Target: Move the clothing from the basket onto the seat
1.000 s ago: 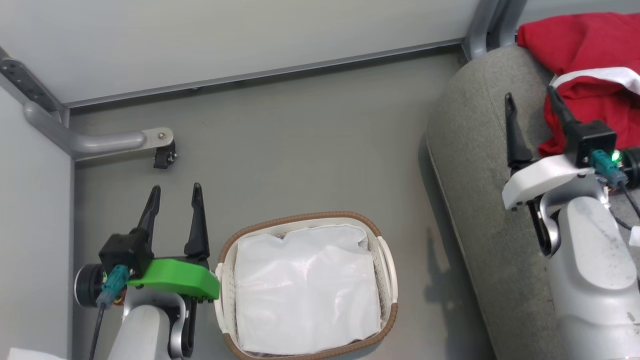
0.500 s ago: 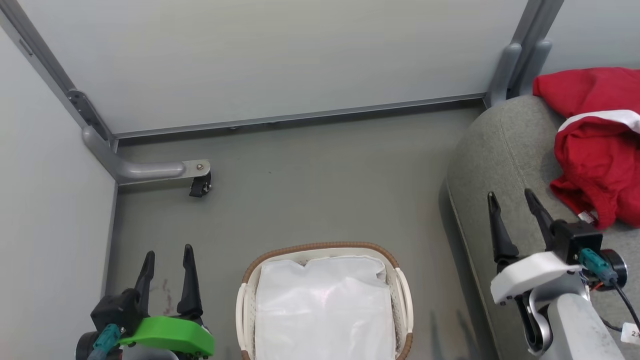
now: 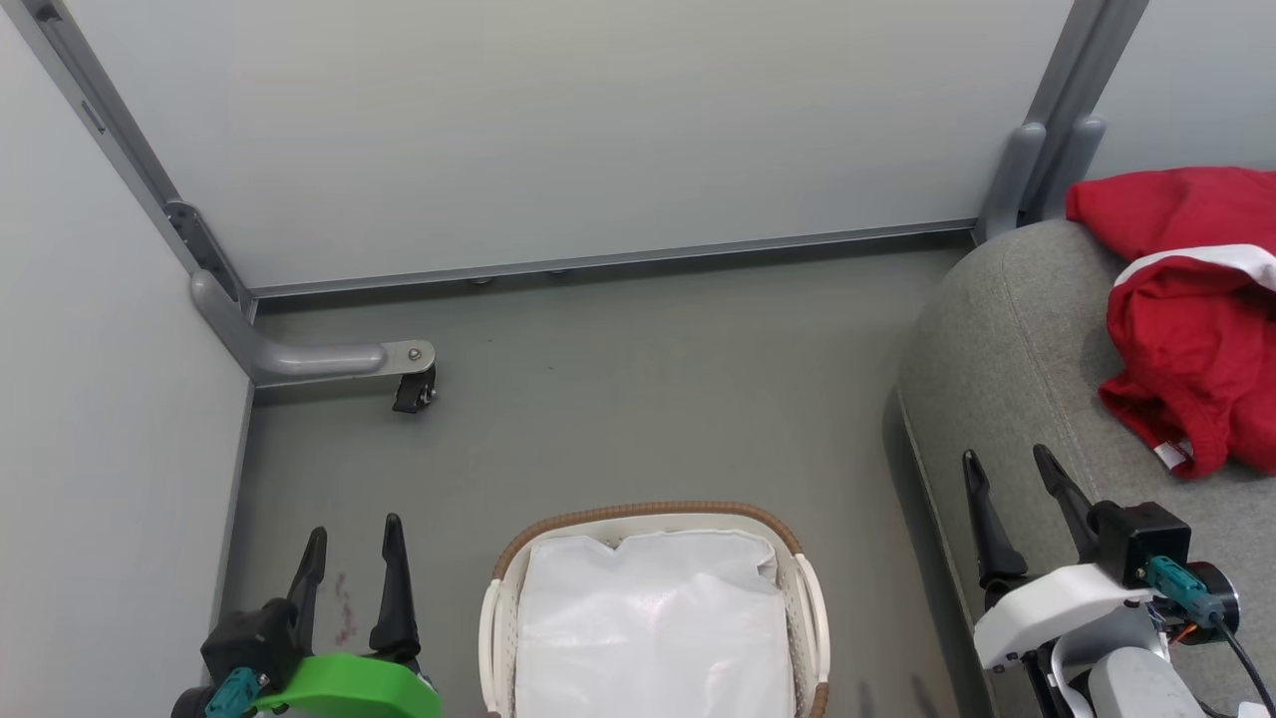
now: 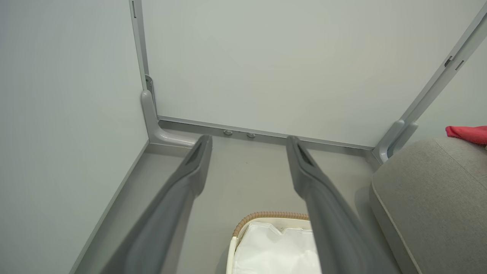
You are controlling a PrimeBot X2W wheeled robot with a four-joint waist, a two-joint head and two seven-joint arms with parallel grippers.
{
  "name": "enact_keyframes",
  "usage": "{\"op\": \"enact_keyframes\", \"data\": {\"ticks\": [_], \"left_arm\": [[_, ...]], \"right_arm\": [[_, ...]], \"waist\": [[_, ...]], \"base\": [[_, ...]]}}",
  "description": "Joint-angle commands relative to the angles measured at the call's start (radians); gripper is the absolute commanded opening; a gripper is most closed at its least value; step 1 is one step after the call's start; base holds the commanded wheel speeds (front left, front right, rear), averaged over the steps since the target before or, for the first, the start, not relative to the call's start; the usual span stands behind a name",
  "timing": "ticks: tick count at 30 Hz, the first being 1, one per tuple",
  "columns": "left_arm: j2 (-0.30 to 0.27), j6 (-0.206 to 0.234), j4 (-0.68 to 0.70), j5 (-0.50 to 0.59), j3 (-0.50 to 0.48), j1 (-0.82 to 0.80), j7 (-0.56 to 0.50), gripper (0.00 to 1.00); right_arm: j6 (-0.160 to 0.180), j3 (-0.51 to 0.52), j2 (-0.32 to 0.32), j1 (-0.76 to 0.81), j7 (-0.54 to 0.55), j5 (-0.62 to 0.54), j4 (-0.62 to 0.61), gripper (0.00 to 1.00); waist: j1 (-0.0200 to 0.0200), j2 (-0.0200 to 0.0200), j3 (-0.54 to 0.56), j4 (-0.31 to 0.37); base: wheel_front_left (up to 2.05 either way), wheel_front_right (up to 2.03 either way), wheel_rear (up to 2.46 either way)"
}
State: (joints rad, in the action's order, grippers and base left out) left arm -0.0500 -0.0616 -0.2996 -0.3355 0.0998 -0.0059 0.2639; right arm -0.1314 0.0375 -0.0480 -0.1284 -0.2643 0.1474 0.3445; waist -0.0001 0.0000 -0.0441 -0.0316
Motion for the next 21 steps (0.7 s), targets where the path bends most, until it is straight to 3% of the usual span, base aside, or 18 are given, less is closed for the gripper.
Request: {"op": "enact_keyframes", "data": {"ticks": [1, 8, 9, 13, 21], "left_arm": [[-0.001, 0.005, -0.002, -0.007, 0.001, 0.015, 0.001, 1.0], [-0.001, 0.002, -0.005, -0.008, 0.005, 0.009, 0.001, 1.0], [0.0, 0.0, -0.003, -0.001, 0.004, 0.0, 0.0, 0.0], [0.002, 0.0, -0.034, -0.003, 0.003, 0.0, -0.001, 0.0], [0.002, -0.008, -0.025, -0.141, -0.021, -0.012, -0.042, 0.0]], "right_arm": [[0.001, -0.001, -0.005, 0.018, 0.0, 0.0, 0.001, 1.0], [0.001, 0.0, -0.005, 0.019, 0.0, 0.006, 0.005, 1.0], [0.0, -0.001, 0.0, 0.007, 0.0, 0.002, 0.004, 0.0], [0.0, -0.001, 0.008, 0.021, 0.002, 0.003, 0.035, 0.0], [0.0, 0.014, 0.007, 0.014, 0.049, 0.16, 0.027, 0.0]], "waist": [[0.0001, 0.0, 0.001, 0.0], [0.0001, 0.0, 0.004, 0.0], [0.0001, 0.0, 0.004, 0.0], [0.0001, 0.0, 0.005, 0.0], [0.0001, 0.0, 0.007, 0.002]], "base": [[0.0, 0.0, 0.0], [0.0, 0.0, 0.0], [0.0, 0.0, 0.0], [0.0, 0.0, 0.0], [0.0, 0.0, 0.0]]}}
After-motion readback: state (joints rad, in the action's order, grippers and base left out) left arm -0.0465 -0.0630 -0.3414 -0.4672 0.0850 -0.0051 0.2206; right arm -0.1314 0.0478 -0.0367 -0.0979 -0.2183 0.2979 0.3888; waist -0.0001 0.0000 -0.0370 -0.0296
